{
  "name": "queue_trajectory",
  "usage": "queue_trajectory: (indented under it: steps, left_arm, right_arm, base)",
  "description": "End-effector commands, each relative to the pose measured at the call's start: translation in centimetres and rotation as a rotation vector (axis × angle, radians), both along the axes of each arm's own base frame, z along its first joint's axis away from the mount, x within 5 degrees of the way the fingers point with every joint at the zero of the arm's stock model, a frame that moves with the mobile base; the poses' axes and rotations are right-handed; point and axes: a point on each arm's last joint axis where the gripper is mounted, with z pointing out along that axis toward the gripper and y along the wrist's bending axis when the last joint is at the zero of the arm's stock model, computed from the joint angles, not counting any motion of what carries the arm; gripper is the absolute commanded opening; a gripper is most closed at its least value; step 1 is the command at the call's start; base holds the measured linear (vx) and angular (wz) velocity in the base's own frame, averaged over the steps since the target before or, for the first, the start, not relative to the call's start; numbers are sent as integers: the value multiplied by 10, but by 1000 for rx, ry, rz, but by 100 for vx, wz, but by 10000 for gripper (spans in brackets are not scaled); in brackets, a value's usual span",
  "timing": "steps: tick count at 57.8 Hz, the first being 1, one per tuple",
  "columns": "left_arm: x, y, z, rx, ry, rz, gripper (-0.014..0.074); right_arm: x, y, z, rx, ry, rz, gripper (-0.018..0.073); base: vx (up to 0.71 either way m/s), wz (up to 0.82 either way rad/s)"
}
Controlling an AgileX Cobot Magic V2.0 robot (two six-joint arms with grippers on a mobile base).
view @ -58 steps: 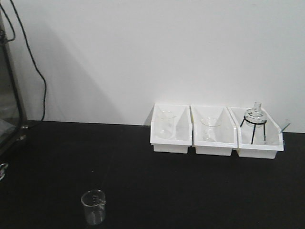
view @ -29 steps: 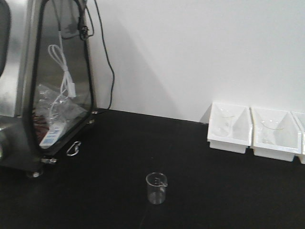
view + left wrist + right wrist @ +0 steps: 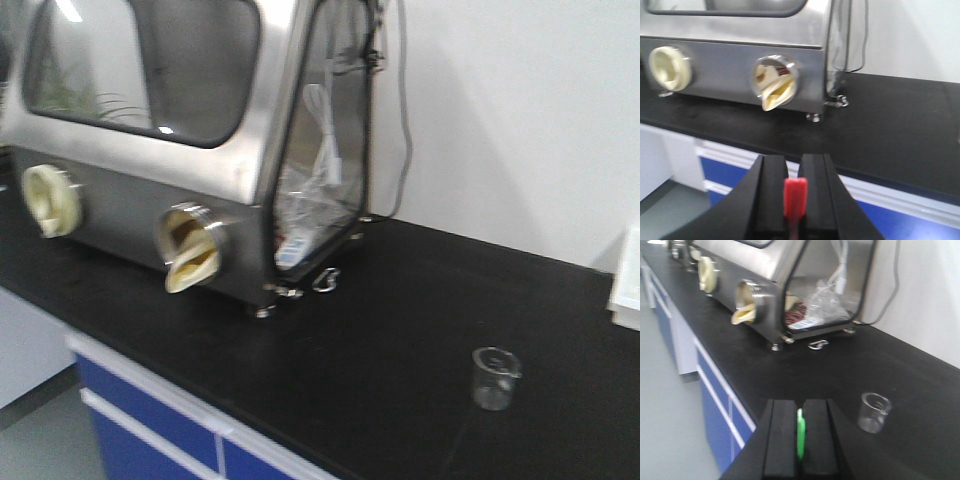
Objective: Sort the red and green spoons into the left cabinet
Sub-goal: 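Turn the base away from the bench and drive across the room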
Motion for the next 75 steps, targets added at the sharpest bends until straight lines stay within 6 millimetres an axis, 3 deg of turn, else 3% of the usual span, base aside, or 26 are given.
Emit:
queue_trajectory:
  steps: [1,43,75]
  left_arm:
    - [0,1,15,-26,-95,5,-4]
    - [0,1,15,-26,-95,5,-4]
    - [0,1,15,-26,-95,5,-4]
  right_arm:
    - [1,-2,14,43,-80,-32,-3]
    - [1,-2,15,45,-80,-31,-3]
    - [1,-2,14,44,-80,-32,-3]
  base:
    - [-14,55]
    - [-8,61]
    - [15,50]
